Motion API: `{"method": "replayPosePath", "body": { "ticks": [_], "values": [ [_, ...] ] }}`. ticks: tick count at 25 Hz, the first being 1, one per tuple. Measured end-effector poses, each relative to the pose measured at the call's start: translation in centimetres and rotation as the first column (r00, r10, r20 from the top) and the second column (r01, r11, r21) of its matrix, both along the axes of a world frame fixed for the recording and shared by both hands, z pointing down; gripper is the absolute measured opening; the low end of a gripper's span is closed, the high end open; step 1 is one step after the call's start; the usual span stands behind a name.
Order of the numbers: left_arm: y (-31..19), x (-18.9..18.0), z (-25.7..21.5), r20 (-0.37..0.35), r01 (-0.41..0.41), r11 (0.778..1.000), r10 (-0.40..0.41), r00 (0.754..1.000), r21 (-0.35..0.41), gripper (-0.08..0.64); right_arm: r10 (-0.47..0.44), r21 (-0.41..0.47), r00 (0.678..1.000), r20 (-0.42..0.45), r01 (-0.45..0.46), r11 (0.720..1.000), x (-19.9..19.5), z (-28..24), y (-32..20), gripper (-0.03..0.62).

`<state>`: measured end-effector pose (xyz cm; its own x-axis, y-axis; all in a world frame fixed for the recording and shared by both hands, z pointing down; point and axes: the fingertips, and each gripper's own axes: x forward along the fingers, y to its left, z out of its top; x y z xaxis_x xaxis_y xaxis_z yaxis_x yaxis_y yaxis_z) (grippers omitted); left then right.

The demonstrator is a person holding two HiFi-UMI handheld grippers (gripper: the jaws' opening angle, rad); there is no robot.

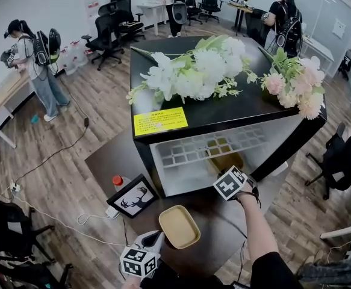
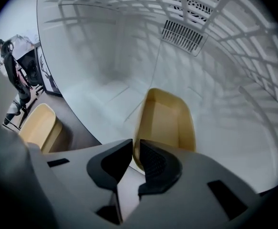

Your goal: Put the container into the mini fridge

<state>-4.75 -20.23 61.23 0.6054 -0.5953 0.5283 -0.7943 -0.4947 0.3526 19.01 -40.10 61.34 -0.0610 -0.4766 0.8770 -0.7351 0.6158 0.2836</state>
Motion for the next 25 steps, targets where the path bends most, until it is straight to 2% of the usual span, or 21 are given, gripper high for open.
{"method": "replayPosePath", "body": {
  "ticks": [2,8,15,18,20,25],
  "values": [
    [0.1,-0.1,0.1,0.002,0.006,1.0,-0.006,1.0,-0.005,0.009,0.001,0.023,1.0,-0.005,-0.001,1.0,0.1,-0.1,-0.1,0.064],
    [0.3,-0.2,-0.1,-0.005,0.026,1.0,-0.026,1.0,0.001,0.009,0.013,0.108,1.0,0.028,-0.016,0.994,-0.1,-1.8,0.1,0.178],
    [0.6,-0.2,-0.9,-0.015,0.039,0.999,-0.038,0.999,0.028,0.009,-0.046,0.168,0.989,0.141,0.022,0.985,-2.1,-4.2,4.2,0.176],
    [0.9,-0.3,-1.4,-0.056,0.07,0.997,-0.068,0.996,0.028,0.009,-0.103,0.202,0.972,0.214,0.059,0.978,-4.1,-4.9,7.1,0.175],
    [1.0,-0.6,-1.9,-0.097,0.103,0.994,-0.1,0.99,0.022,0.009,-0.133,0.199,0.966,0.224,0.088,0.976,-5.3,-4.8,9.1,0.175],
    [1.6,-0.8,-3.2,-0.102,0.123,0.99,-0.116,0.988,0.064,0.009,-0.206,0.208,0.955,0.215,0.161,0.965,-7.8,-5.4,13.4,0.176]
  ]
}}
